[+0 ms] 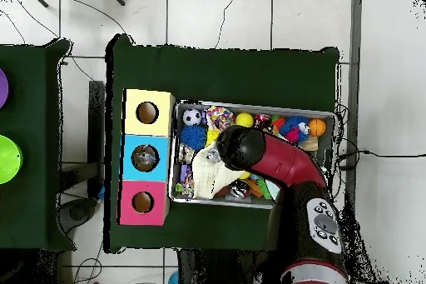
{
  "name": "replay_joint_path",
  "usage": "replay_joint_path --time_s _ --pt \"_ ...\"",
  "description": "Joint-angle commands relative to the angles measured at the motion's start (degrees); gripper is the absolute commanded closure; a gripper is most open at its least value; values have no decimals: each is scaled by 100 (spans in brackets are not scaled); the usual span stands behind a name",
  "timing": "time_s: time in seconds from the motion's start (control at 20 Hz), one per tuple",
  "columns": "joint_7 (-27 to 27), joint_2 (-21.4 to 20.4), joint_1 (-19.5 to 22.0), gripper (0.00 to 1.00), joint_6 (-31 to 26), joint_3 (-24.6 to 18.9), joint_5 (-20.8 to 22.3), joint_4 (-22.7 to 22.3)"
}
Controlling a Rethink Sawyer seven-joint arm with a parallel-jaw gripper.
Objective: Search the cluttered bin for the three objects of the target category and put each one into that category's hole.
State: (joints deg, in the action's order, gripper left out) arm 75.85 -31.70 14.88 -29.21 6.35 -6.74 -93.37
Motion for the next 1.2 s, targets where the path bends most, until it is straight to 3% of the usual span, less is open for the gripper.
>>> replay_joint_path --time_s 0.05,0.65,1.2 --pt "1129 347 -139 0 73 -78 173 -576" --pt "919 453 -53 0 295 -30 285 -679" --pt "578 408 -83 0 -272 180 603 -464"
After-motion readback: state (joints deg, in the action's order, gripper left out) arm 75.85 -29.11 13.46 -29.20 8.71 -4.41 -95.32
